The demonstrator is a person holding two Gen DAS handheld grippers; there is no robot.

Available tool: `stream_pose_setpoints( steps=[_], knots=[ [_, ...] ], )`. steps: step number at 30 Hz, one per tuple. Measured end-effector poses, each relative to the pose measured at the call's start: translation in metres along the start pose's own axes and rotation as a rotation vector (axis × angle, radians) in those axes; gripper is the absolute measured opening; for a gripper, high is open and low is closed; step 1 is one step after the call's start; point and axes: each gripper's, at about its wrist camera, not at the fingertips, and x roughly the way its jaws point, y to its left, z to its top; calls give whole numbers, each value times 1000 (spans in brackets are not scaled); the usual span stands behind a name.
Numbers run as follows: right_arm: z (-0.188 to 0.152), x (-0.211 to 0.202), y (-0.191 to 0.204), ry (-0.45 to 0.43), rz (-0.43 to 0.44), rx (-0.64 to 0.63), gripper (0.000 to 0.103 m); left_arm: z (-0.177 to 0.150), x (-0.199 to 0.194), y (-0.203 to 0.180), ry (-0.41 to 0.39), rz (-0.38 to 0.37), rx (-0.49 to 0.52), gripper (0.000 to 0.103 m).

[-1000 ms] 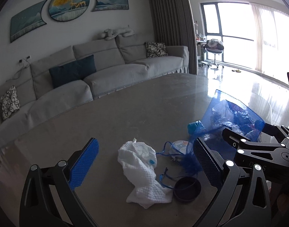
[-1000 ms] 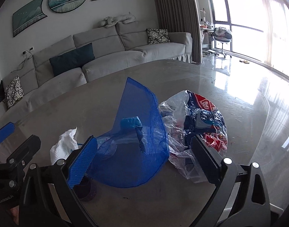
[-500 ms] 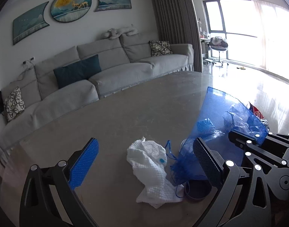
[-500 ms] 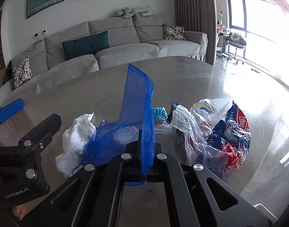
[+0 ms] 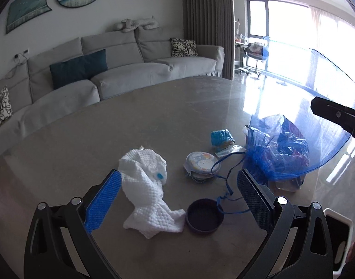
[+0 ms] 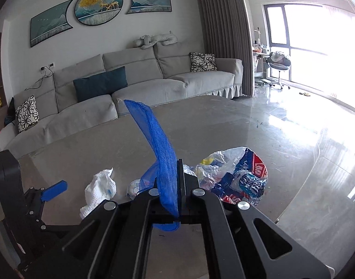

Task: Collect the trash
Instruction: 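Close the right tool on the blue mesh bag while the left tool closes on the purple lid, then carry the purple lid and blue mesh bag over to the white bin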

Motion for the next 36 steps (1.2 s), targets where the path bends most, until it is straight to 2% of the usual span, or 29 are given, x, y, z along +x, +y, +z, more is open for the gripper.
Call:
stream_pose_setpoints(
  steps=[4,8,10,13,15,19,25,27,29,30,31,32,36],
  knots=[
    [3,-13,-11,-32,-8,18,1,-21,13,-22,33,-19,22,98],
    [2,-19,-18,-45,-19,38,1,-29,25,-34,60,31,56,98],
    [2,-20,-22,-43,-26,45,1,-28,27,-28,74,8,2,98],
    [1,-19,-27,-35,-36,55,1,-29,41,-21,171,-27,-66,98],
    [0,-19,-28,-31,-41,58,1,-29,47,-17,206,-29,-89,98],
    [0,-20,-30,-36,-47,64,1,-31,60,-15,263,-27,-98,98],
    [-1,-18,-30,-28,-51,68,1,-33,67,-21,291,-8,-66,97],
    [-1,-18,-31,-25,-49,68,2,-34,69,-22,299,13,-59,93],
    [-1,-19,-30,-27,-52,67,3,-34,67,-24,292,48,-36,76],
    [0,-18,-30,-26,-52,67,3,-34,66,-26,283,48,-22,71],
    [0,-18,-29,-26,-53,67,3,-33,64,-28,275,42,-4,57],
    [0,-18,-29,-26,-53,67,3,-32,63,-31,270,50,16,51],
    [0,-18,-29,-24,-51,65,4,-31,56,-37,259,61,51,49]
  ],
)
